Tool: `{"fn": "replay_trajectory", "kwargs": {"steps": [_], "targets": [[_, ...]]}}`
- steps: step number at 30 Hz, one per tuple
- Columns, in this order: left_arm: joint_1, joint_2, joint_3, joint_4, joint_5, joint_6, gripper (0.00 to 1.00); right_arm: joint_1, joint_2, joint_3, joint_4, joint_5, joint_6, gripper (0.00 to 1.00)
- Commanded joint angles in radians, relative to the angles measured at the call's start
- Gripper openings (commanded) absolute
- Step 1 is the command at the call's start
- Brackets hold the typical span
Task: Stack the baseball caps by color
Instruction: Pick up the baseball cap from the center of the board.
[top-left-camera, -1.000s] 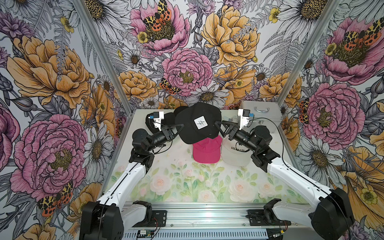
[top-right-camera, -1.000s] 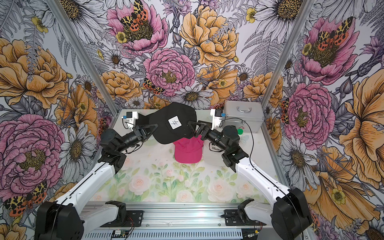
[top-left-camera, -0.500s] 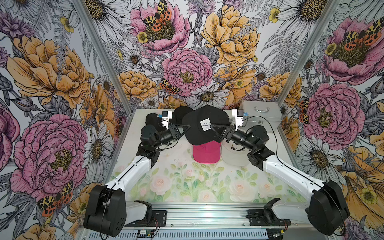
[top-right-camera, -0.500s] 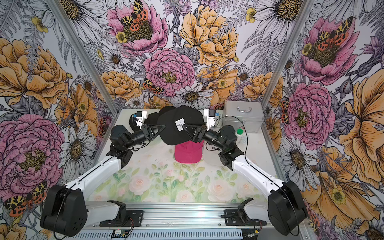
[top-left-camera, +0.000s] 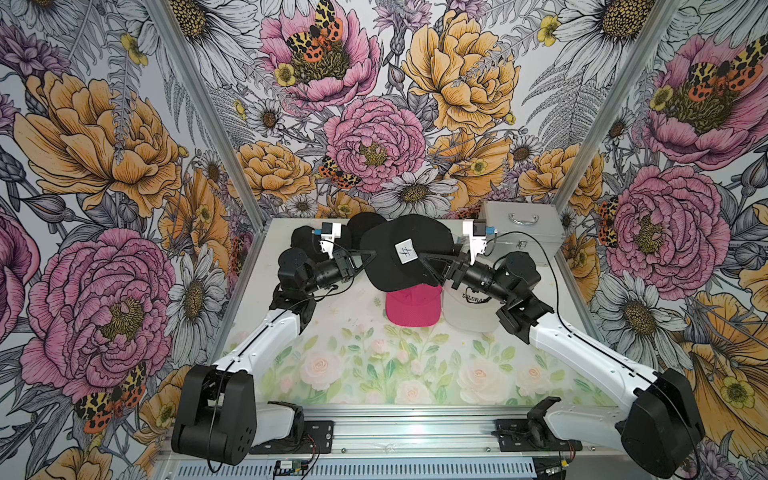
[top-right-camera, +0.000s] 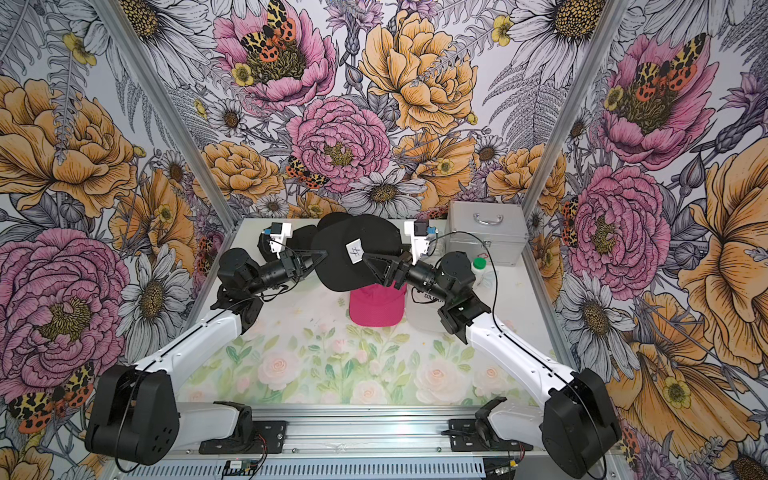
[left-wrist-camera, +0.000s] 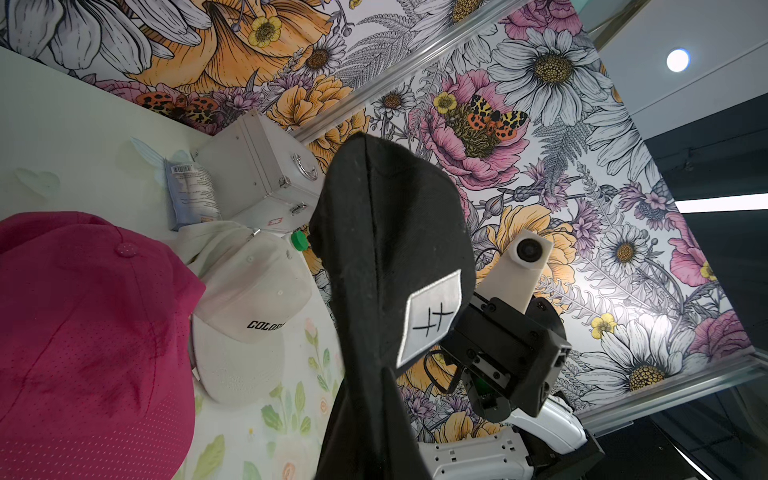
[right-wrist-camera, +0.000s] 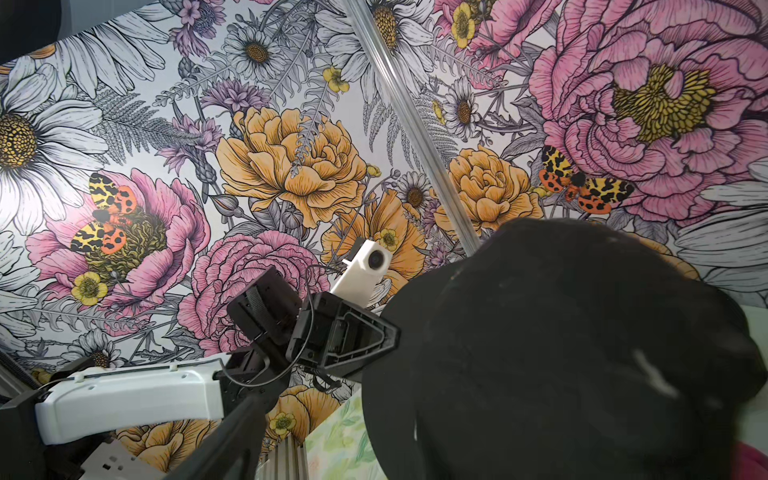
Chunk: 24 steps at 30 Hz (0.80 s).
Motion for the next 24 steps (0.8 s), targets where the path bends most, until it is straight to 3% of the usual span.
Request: {"fn": "replay_trajectory", "kwargs": {"steps": [1, 5, 12, 19, 24], "targets": [[-0.007, -0.057, 0.033, 0.003, 0.062, 0.065, 0.00, -0.036, 0.021, 0.033, -0.076, 0.103, -0.022, 0.91], [-0.001, -0.094, 0.040, -0.062, 0.083, 0.125, 0.00, -0.120, -0.006, 0.018, -0.148, 0.093, -0.004, 0.95], [-0.055, -0.117, 0.106, -0.205, 0.096, 0.246, 0.00, -0.217, -0.075, 0.051, -0.325, -0.157, -0.023, 0.99], [-0.085, -0.096, 0.127, -0.214, 0.083, 0.256, 0.00, -0.205, -0.059, 0.056, -0.303, -0.219, 0.115, 0.99], [-0.093, -0.062, 0.140, -0.213, 0.072, 0.251, 0.00, -0.151, -0.064, 0.062, -0.254, -0.252, 0.104, 0.99]]}}
